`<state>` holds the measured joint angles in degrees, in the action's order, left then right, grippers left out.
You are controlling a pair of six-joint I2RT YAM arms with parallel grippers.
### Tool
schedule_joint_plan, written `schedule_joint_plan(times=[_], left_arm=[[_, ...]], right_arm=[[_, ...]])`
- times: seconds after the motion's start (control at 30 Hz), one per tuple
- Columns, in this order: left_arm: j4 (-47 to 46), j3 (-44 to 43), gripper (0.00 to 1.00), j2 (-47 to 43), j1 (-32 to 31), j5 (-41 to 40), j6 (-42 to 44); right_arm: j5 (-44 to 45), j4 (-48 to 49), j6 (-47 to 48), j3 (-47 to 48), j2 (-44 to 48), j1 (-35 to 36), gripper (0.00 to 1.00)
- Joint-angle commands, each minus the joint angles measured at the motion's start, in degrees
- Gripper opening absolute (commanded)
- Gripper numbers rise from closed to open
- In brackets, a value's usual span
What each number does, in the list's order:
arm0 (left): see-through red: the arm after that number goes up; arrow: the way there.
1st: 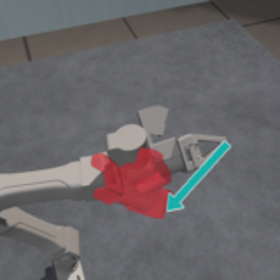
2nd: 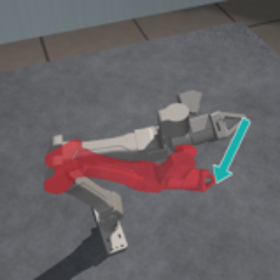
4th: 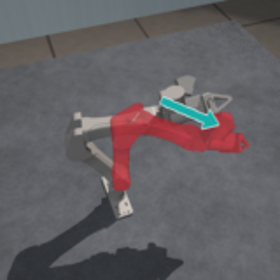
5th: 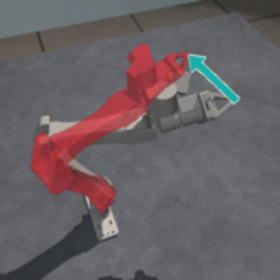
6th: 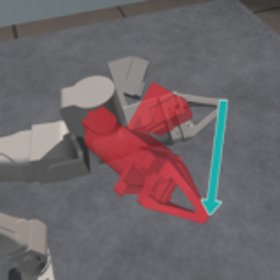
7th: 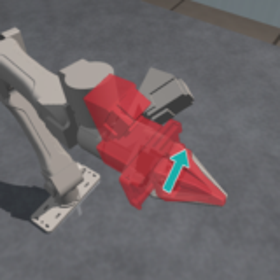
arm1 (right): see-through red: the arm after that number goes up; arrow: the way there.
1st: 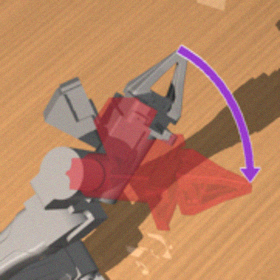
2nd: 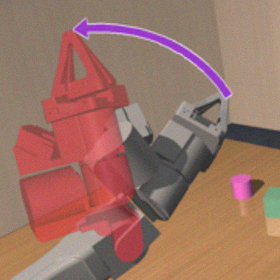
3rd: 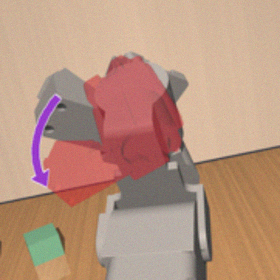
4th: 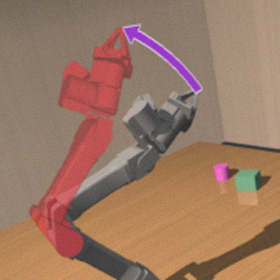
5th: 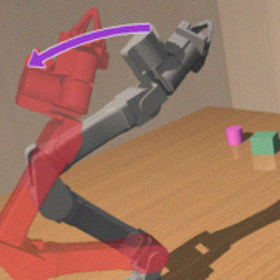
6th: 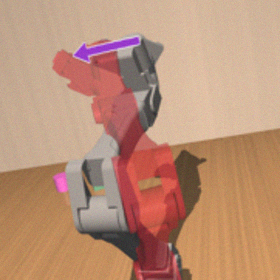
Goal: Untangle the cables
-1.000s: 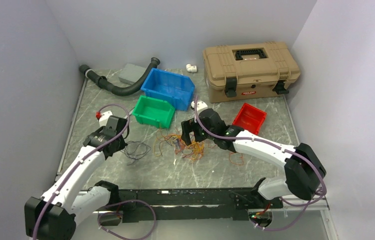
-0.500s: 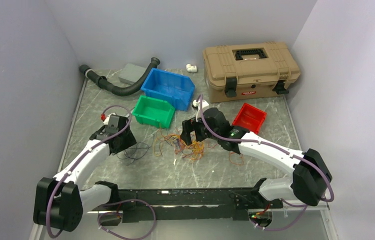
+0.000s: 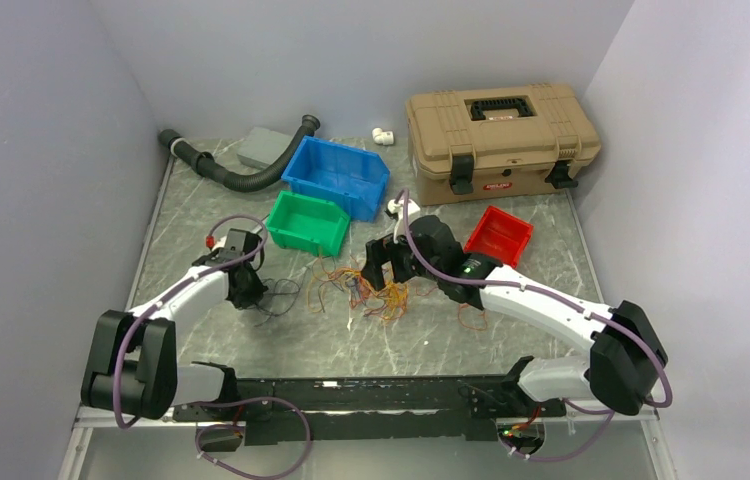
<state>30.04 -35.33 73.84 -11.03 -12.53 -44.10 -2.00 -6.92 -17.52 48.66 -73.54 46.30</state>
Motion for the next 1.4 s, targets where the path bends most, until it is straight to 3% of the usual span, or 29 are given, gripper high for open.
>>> schedule_joint_plan(times=[0.0,0.23,0.5,0.7,0.87,1.37], left_arm=[[-4.28,2.22,0.0,-1.45,0.31,2.04,-0.46],[3.91,-3.3,0.0,-11.7,0.22,-5.27,2.58],[11.5,-21.08,0.0,-15.54,0.11,-2.59,11.41],[13.24,-37.51,0.0,-10.13,-0.03,0.46,17.45],[12.89,-48.97,0.0,-3.55,-0.1,5.92,17.68],[-0.63,-75.17,0.0,23.77,-0.3,21.37,15.69]], right_arm=[[0.52,2.98,0.51,-0.85,3.02,-0.12,0.99],[1.99,3.6,0.91,-2.93,6.83,-0.26,0.99],[5.47,3.71,0.85,-3.83,9.25,-1.0,0.99],[7.09,4.51,-1.18,-5.1,11.17,-1.95,0.99],[7.71,4.26,-2.15,-5.2,12.46,-2.68,0.99],[11.45,1.59,-2.65,-6.76,17.59,-4.02,0.99]])
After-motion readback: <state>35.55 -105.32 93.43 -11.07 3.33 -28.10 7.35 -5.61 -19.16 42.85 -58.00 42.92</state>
